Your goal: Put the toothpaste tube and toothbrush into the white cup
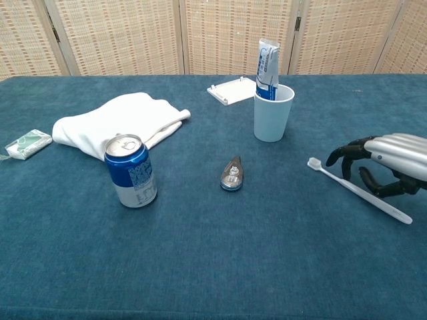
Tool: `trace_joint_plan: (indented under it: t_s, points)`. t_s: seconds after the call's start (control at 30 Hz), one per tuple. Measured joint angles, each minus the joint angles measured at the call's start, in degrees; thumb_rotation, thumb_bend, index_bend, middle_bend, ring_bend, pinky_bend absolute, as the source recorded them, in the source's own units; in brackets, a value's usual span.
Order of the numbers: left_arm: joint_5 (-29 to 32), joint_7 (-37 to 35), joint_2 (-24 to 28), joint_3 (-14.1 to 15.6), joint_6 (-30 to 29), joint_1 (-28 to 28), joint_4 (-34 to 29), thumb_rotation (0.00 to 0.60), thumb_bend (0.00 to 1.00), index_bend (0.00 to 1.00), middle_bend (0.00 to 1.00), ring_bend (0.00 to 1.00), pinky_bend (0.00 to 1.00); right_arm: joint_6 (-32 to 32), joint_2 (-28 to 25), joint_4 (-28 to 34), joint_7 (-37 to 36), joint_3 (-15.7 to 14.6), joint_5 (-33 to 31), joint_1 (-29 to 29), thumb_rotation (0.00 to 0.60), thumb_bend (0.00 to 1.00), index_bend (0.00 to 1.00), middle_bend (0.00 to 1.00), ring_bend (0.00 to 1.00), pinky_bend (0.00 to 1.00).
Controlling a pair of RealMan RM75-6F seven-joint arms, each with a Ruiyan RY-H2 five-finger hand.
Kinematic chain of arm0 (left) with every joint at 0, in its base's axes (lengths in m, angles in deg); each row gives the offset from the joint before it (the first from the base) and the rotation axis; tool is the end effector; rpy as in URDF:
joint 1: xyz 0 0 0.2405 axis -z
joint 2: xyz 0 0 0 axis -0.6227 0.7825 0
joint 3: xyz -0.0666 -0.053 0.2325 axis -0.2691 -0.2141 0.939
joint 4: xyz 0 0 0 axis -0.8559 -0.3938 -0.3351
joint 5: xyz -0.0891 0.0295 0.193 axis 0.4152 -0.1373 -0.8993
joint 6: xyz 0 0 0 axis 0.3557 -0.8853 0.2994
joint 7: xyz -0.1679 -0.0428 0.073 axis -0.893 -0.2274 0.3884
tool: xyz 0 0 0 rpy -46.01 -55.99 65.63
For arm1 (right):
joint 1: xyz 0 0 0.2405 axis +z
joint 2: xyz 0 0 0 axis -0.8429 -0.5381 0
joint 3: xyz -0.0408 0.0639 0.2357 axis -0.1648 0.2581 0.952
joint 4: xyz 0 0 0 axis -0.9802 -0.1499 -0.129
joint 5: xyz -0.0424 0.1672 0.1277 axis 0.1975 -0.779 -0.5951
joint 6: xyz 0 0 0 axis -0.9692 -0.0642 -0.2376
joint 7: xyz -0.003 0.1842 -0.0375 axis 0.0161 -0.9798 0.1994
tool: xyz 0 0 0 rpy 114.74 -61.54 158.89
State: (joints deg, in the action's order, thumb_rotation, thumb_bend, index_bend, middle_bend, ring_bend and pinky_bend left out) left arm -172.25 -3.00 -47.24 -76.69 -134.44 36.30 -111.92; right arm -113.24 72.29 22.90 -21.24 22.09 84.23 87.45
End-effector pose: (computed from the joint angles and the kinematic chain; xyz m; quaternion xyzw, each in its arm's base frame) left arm -0.3353 0.1732 0.1366 -0.5790 -0.4102 -0.3309 0.6221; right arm -0.2615 -0.3303 -0.0292 0.7776 -0.3434 0.3481 0.3952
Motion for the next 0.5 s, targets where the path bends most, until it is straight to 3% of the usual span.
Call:
trace_joint_plan:
  t_s: [0.37, 0.43, 0.5]
  points:
    - [0.08, 0.19, 0.17, -0.01, -0.22, -0.15, -0.25, 0.600, 0.27, 0.28, 0.26, 0.22, 0.23, -4.78, -0.76, 3.84, -0.92, -3.61, 5.90, -0.76, 0.600, 0.76, 0.24, 0.42, 0.17, 0.17]
    - [0.03, 0.27, 0.19, 0.00, -0.21, -0.13, -0.29, 0.600, 0.27, 0.28, 0.26, 0.22, 0.23, -6.43, -1.00, 4.13, -1.13, -3.72, 6.50, -1.12, 0.600, 0.71, 0.24, 0.42, 0.17, 0.17]
    - [-0.01, 0.33, 0.19, -0.01, -0.17, -0.07, -0.38, 0.600, 0.27, 0.28, 0.26, 0.22, 0.23, -7.91, -1.29, 4.31, -0.88, -3.44, 6.68, -1.58, 0.600, 0.57, 0.27, 0.44, 0.17, 0.17]
